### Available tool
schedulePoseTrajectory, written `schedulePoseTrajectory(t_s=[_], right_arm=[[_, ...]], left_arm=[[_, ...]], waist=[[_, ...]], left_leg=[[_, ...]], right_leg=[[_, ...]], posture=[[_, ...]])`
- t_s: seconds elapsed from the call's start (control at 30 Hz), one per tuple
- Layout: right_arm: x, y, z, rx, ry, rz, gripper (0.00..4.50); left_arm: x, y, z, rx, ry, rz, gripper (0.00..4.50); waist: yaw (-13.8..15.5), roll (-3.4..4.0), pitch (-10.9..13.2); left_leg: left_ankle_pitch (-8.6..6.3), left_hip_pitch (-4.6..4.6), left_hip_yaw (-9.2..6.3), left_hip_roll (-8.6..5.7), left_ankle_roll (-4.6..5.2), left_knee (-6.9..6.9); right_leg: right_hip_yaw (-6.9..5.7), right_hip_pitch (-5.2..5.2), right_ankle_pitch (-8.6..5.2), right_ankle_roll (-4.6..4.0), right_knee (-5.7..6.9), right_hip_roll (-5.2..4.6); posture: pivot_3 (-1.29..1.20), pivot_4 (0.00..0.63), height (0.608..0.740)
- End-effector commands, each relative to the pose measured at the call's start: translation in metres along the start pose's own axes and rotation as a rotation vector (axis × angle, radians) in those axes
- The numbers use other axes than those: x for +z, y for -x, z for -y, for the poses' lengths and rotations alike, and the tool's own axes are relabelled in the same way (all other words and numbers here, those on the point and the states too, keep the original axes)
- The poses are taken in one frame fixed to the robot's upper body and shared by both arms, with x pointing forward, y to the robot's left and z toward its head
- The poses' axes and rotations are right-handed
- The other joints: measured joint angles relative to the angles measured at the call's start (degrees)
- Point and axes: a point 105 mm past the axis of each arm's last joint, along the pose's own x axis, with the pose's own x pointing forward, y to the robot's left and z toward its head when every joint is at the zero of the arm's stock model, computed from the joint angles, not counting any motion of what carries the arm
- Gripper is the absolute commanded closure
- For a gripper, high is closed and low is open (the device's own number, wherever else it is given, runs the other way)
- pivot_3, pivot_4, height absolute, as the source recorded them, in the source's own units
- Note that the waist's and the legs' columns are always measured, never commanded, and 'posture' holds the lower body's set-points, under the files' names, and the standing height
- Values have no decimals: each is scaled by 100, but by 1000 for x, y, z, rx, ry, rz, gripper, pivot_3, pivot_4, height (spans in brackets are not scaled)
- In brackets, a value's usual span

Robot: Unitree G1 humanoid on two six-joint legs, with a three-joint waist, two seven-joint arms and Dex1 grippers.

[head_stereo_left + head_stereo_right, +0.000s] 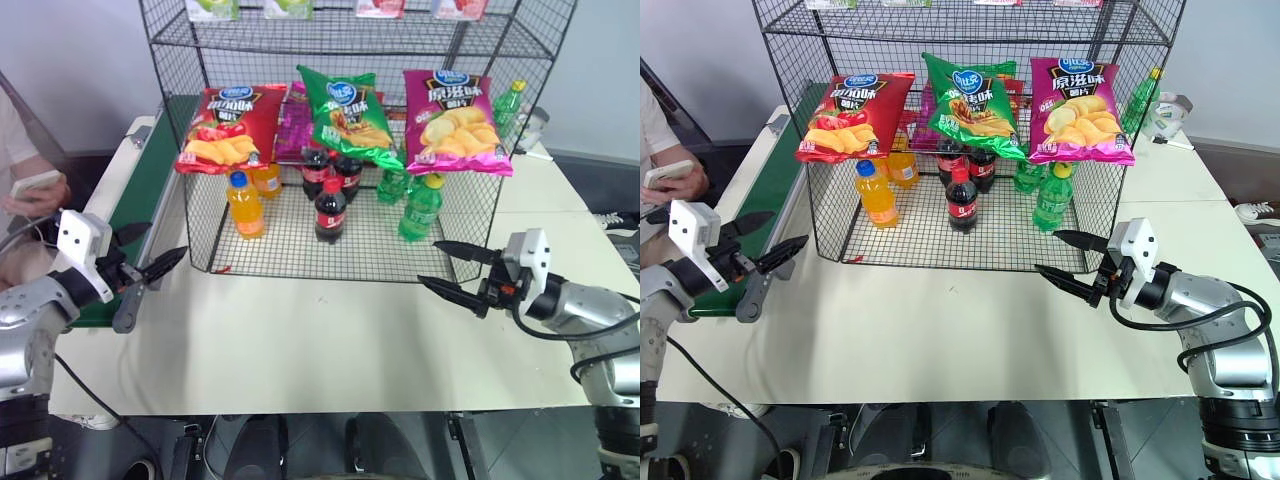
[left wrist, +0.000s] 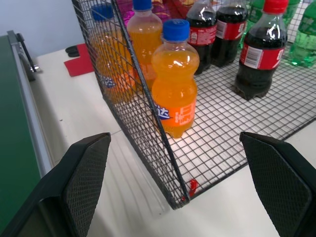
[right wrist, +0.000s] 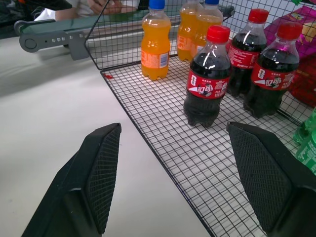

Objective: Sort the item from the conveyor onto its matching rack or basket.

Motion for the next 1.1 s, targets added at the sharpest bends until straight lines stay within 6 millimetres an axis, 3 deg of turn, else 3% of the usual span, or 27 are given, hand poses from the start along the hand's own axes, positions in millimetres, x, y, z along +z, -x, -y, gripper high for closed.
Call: schedulePoseTrajectory(t_s=[0.03,1.1], right_arm=[[7,0,-1,7,39,14,948],[6,-8,2,5,64,19,948]], left_arm=[[17,4,-4,-20,-42,55,0],[12,5,-5,-43,-122,69,0]], waist=[[-4,0,0],[-3,0,0]], left_leg=[[0,0,0,0,0,0],[0,0,0,0,0,1]], right_leg=[[0,0,0,0,0,0],[-1,0,0,0,1,0]], posture=[[0,150,739],[0,150,739]])
